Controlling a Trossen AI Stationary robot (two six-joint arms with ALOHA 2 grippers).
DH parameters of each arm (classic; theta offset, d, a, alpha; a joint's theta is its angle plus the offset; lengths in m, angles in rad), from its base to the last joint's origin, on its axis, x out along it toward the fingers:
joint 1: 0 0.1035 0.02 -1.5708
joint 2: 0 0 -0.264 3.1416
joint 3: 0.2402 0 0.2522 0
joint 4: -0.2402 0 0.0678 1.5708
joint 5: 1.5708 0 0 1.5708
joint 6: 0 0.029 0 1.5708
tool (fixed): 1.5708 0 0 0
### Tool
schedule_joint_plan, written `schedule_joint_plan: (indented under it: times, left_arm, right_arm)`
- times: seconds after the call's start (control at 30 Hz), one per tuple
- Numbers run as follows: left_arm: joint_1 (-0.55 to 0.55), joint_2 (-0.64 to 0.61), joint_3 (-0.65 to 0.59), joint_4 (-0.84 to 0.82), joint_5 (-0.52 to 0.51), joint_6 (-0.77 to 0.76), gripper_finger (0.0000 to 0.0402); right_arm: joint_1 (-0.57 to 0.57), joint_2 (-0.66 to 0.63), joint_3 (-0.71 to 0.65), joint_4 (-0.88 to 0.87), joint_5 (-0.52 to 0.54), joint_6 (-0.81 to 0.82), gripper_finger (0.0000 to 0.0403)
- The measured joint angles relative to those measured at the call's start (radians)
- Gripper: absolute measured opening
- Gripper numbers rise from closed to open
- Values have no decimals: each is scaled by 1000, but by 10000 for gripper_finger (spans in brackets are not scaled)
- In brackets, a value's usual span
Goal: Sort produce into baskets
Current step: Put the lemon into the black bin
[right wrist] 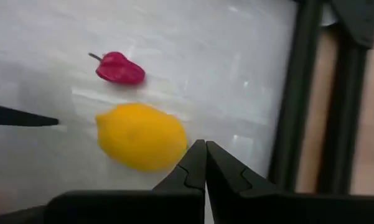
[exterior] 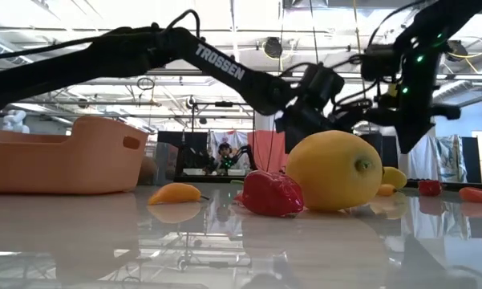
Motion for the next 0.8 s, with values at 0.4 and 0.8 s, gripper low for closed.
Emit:
schedule_joint_plan:
  times: [0.4, 0.8]
  left_arm:
    - [15, 22, 0, 27, -15, -42, 292]
    - [17, 22, 0, 15, -5, -18, 293]
  right_arm:
    - [-141, 206, 0, 145, -88, -143, 0]
    - [-99, 265, 0, 211, -176, -174, 0]
